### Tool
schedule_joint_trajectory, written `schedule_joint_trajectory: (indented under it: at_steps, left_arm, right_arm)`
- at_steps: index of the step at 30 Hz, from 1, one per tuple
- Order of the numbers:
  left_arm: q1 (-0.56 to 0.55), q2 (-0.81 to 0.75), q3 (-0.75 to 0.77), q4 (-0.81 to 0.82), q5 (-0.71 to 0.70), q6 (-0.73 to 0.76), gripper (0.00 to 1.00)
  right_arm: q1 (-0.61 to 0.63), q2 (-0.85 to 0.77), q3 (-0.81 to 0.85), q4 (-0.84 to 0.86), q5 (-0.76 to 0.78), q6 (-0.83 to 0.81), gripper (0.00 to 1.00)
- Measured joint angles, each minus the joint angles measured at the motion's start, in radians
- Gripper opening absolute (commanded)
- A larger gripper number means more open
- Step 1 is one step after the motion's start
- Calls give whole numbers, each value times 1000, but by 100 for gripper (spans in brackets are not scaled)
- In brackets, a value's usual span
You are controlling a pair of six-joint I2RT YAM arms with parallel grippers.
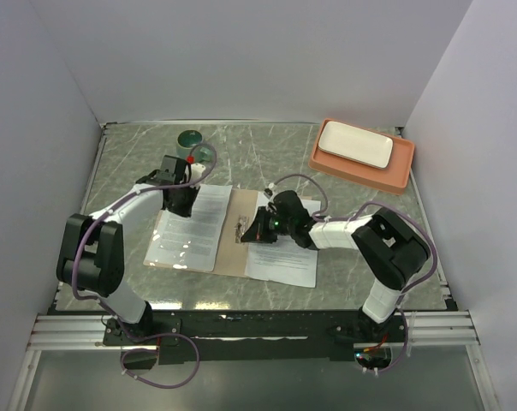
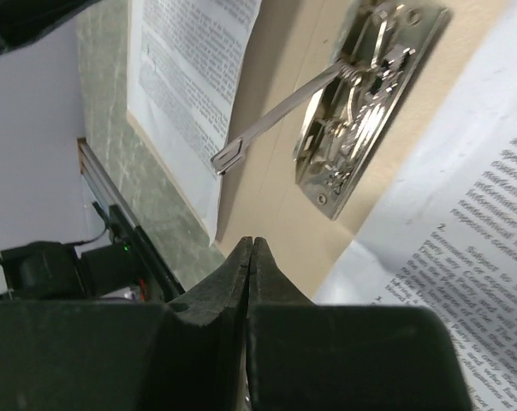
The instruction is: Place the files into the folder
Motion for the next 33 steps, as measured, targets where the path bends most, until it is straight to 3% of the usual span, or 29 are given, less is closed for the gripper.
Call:
schedule_joint_trajectory:
  at_steps: [7, 10, 33]
  left_arm:
    - [0, -1, -62, 39, -51, 0, 7]
    - [0, -11, -90, 54, -66, 1, 1]
    - [-1, -81, -209, 97, -86, 58, 1]
  right_arm:
    - [31, 6, 7, -11, 24, -19, 0]
    - [38, 19, 16, -4, 41, -14, 0]
    - [56, 168, 134, 88, 208, 185, 0]
